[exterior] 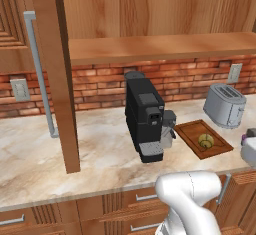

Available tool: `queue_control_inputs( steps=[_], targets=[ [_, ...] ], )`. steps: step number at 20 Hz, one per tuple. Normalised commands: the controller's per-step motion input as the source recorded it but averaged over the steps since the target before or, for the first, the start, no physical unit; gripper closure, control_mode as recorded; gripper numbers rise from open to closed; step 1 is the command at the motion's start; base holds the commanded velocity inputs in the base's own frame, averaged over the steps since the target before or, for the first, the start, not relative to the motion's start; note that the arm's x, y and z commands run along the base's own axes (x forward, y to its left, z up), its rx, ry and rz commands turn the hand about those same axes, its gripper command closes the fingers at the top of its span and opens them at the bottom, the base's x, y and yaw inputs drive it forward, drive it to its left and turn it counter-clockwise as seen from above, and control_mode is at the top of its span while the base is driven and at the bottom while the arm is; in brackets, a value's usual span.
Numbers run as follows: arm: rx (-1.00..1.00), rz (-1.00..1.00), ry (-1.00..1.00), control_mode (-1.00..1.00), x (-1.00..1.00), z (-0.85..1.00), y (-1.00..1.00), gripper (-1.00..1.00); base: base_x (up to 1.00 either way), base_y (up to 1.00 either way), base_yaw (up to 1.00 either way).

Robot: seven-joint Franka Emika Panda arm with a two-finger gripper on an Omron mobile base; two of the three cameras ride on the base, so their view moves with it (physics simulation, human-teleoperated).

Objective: Pick the bread, place it on the cutting board, pick the jam, place it on the counter, and close the cabinet.

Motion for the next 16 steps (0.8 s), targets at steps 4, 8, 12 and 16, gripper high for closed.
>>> queue_control_inputs(
  steps=[4, 8, 12, 16],
  targets=[
    [0.0, 0.0, -0.05, -1.0, -0.11, 0.0, 0.2, -1.0, 0.0, 0.0, 0.0],
    [0.0, 0.01, -0.07, -1.0, -0.14, 0.0, 0.19, -1.0, 0.0, 0.0, 0.0],
    [0.0, 0.02, -0.09, -1.0, -0.1, 0.0, 0.21, -1.0, 0.0, 0.0, 0.0],
    [0.0, 0.03, -0.08, -1.0, -0.09, 0.0, 0.21, -1.0, 0.0, 0.0, 0.0]
  ],
)
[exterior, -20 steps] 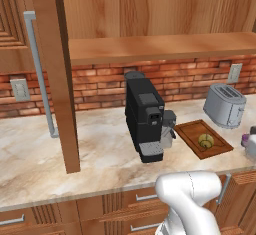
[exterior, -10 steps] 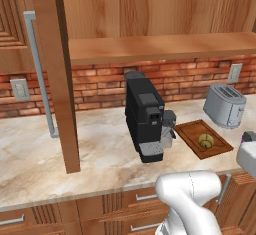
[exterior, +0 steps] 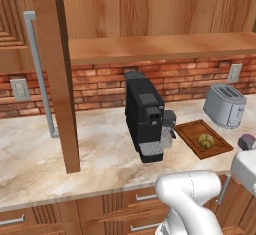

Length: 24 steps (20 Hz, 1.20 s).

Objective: Pick the bread, place it on the cutting board, pick the jam, place it on the counter, and close the cabinet.

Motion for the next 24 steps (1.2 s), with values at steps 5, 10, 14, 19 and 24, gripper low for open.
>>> queue_control_inputs(
  steps=[5, 10, 14, 19, 24],
  targets=[
    [0.0, 0.03, -0.06, -1.0, -0.11, 0.0, 0.19, -1.0, 0.0, 0.0, 0.0],
    [0.0, 0.02, -0.03, -1.0, -0.1, 0.0, 0.23, -1.0, 0.0, 0.0, 0.0],
    [0.0, 0.04, -0.01, -1.0, -0.11, 0.0, 0.26, -1.0, 0.0, 0.0, 0.0],
    [0.0, 0.06, 0.0, -1.0, -0.09, 0.0, 0.27, -1.0, 0.0, 0.0, 0.0],
    [0.0, 0.05, 0.0, -1.0, -0.02, 0.0, 0.24, -1.0, 0.0, 0.0, 0.0]
  ],
)
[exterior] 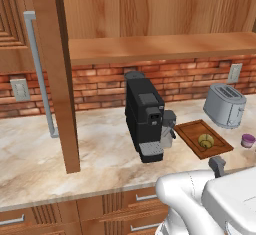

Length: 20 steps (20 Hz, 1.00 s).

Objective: Pick the bread, place it on the cutting board, pick the jam, place it on the counter, and close the cabinet.

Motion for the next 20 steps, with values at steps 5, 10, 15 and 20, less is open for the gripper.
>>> queue_control_inputs(
  steps=[5, 10, 15, 20],
  targets=[
    [0.0, 0.06, 0.0, -1.0, 0.0, 0.0, 0.2, -1.0, 0.0, 0.0, 0.0],
    [0.0, 0.06, 0.0, -1.0, 0.0, 0.0, 0.21, -1.0, 0.0, 0.0, 0.0],
    [0.0, 0.06, 0.0, -1.0, -0.06, 0.0, 0.23, -1.0, 0.0, 0.0, 0.0],
    [0.0, 0.06, 0.0, -1.0, -0.05, 0.0, 0.26, -1.0, 0.0, 0.0, 0.0]
  ],
)
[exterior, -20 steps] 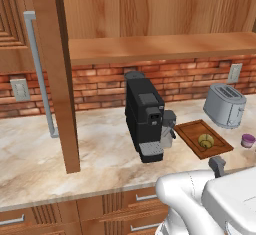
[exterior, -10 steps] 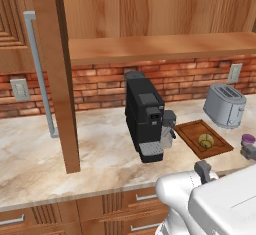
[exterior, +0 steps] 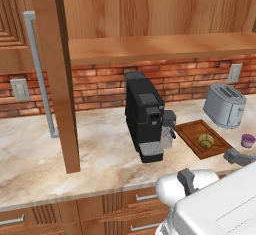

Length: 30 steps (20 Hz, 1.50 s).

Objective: Pick the bread, place it on the cutting board, pick the jam, place it on the counter, and close the cabinet.

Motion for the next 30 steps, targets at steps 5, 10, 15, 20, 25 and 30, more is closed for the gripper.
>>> queue_control_inputs(
  steps=[5, 10, 15, 20, 25, 30],
  targets=[
    [0.0, 0.05, 0.0, -1.0, -0.08, 0.0, 0.27, -1.0, 0.0, 0.0, 0.0],
    [0.0, 0.03, 0.0, -1.0, -0.05, 0.0, 0.22, -1.0, 0.0, 0.0, 0.0],
    [0.0, 0.02, 0.0, -1.0, -0.01, 0.0, 0.2, -1.0, 0.0, 0.0, 0.0],
    [0.0, 0.02, 0.0, -1.0, -0.02, 0.0, 0.19, -1.0, 0.0, 0.0, 0.0],
    [0.0, 0.02, 0.0, -1.0, -0.02, 0.0, 0.2, -1.0, 0.0, 0.0, 0.0],
    [0.0, 0.03, 0.0, -1.0, -0.01, 0.0, 0.14, -1.0, 0.0, 0.0, 0.0]
  ],
)
